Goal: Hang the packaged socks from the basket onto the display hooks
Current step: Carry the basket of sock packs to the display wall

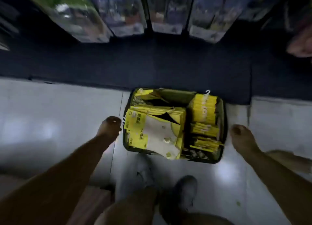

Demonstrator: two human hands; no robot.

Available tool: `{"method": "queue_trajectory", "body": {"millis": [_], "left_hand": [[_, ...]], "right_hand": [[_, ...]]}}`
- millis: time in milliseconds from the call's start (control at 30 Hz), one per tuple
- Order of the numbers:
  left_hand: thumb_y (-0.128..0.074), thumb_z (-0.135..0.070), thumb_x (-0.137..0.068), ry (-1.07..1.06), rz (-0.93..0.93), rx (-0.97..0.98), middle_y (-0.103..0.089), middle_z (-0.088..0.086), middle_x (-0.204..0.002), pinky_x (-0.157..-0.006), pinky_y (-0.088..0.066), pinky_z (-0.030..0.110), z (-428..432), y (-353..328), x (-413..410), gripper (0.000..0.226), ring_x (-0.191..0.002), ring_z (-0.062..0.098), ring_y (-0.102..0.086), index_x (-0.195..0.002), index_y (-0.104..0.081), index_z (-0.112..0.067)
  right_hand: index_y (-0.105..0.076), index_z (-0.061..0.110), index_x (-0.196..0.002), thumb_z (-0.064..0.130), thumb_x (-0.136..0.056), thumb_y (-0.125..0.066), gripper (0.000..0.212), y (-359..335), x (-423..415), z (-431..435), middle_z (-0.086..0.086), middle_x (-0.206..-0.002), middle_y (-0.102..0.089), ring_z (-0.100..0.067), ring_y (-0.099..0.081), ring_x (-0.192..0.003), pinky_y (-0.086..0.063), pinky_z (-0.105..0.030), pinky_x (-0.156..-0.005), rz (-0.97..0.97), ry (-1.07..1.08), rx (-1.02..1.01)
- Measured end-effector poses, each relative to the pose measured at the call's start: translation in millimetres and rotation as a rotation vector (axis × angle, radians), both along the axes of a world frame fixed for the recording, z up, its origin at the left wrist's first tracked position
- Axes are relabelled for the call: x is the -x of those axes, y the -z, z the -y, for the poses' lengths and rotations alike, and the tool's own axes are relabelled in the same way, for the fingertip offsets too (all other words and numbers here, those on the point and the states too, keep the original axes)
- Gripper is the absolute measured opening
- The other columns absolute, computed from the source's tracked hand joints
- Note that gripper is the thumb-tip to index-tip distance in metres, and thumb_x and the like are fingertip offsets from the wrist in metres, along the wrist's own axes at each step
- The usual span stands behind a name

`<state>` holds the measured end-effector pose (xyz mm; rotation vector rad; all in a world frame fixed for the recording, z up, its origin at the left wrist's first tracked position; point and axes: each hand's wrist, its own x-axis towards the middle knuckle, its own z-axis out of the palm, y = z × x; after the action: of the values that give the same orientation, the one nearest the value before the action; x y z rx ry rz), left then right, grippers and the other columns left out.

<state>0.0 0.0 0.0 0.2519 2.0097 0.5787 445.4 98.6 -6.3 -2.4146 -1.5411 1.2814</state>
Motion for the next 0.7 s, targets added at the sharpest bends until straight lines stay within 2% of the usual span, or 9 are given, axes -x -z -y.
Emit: {"method": "queue_trajectory", "body": {"millis": [67,133,167,233,300,333,467,600,700], "left_hand": [[-0.047,-0.005,-0.109,0.079,-0.092,0.031,-0.065,0.036,-0.125,-0.089,-0.052,0.045,-7,42,3,0.023,-0.108,0.045,-0.068,-0.121,-0.065,0.002],[-0.045,-0.021,-0.111,0.063,-0.097,0.04,-0.068,0.034,-0.12,-0.099,-0.056,0.055,-14,74,4,0.028,-0.11,0.046,-0.067,-0.114,-0.067,-0.003],[-0.043,-0.029,-0.112,0.077,-0.12,0.022,-0.069,0.03,-0.109,-0.095,-0.057,0.055,-15,90,5,0.034,-0.102,0.041,-0.067,-0.104,-0.067,-0.007],[-0.041,-0.042,-0.112,0.03,-0.125,0.023,-0.068,0.015,-0.086,-0.076,-0.056,0.04,-14,110,4,0.046,-0.084,0.033,-0.066,-0.089,-0.068,-0.013],[-0.041,-0.049,-0.11,-0.064,-0.074,0.017,-0.068,0.004,-0.076,-0.062,-0.049,0.03,-15,119,2,0.05,-0.074,0.021,-0.065,-0.084,-0.069,-0.018],[-0.041,-0.051,-0.11,-0.077,-0.051,0.015,-0.071,0.002,-0.078,-0.061,-0.048,0.029,-13,122,2,0.05,-0.074,0.017,-0.066,-0.084,-0.07,-0.019],[-0.043,-0.055,-0.109,-0.096,-0.032,-0.017,-0.074,0.001,-0.085,-0.066,-0.05,0.03,-6,123,0,0.05,-0.081,0.018,-0.069,-0.088,-0.072,-0.021],[-0.047,-0.053,-0.108,-0.135,-0.051,-0.001,-0.076,-0.005,-0.068,-0.063,-0.05,0.029,10,105,8,0.049,-0.076,0.017,-0.07,-0.085,-0.074,-0.019],[-0.047,-0.052,-0.108,-0.154,-0.072,0.01,-0.077,-0.001,-0.073,-0.067,-0.052,0.031,29,70,17,0.049,-0.079,0.019,-0.07,-0.083,-0.074,-0.019]], "right_hand": [[-0.063,-0.004,-0.115,0.025,-0.105,-0.045,0.036,38,0,-10,-0.023,-0.113,-0.062,-0.038,-0.059,-0.103,-0.042,-0.038,-0.085,0.036,0.035,-0.049],[-0.066,0.001,-0.103,0.03,-0.106,-0.043,0.037,66,3,-15,-0.017,-0.098,-0.062,-0.033,-0.059,-0.089,-0.045,-0.04,-0.079,-0.003,0.104,-0.047],[-0.065,0.007,-0.096,0.033,-0.106,-0.042,0.037,80,3,-15,-0.014,-0.089,-0.062,-0.027,-0.058,-0.076,-0.045,-0.036,-0.07,-0.027,0.112,-0.055],[-0.062,0.01,-0.096,0.038,-0.107,-0.04,0.037,98,3,-10,-0.009,-0.077,-0.062,-0.02,-0.057,-0.06,-0.05,-0.036,-0.06,-0.107,0.157,-0.072],[-0.06,0.008,-0.105,0.044,-0.106,-0.039,0.042,106,6,-8,-0.013,-0.08,-0.061,-0.024,-0.058,-0.059,-0.056,-0.052,-0.064,-0.198,0.243,-0.076],[-0.059,0.007,-0.107,0.047,-0.105,-0.038,0.045,107,8,-7,-0.017,-0.084,-0.061,-0.023,-0.058,-0.061,-0.056,-0.054,-0.065,-0.203,0.265,-0.083],[-0.063,0.002,-0.111,0.049,-0.106,-0.036,0.054,99,13,-5,-0.032,-0.107,-0.064,-0.016,-0.057,-0.062,-0.043,-0.023,-0.058,-0.198,0.29,-0.094],[-0.062,-0.001,-0.109,0.045,-0.107,-0.033,0.055,70,18,-10,-0.031,-0.109,-0.064,-0.011,-0.055,-0.065,-0.036,-0.02,-0.061,-0.166,0.193,-0.056],[-0.062,-0.002,-0.107,0.045,-0.107,-0.033,0.055,33,29,-16,-0.03,-0.105,-0.064,-0.021,-0.058,-0.072,-0.039,-0.024,-0.065,-0.168,0.104,-0.043]]}}
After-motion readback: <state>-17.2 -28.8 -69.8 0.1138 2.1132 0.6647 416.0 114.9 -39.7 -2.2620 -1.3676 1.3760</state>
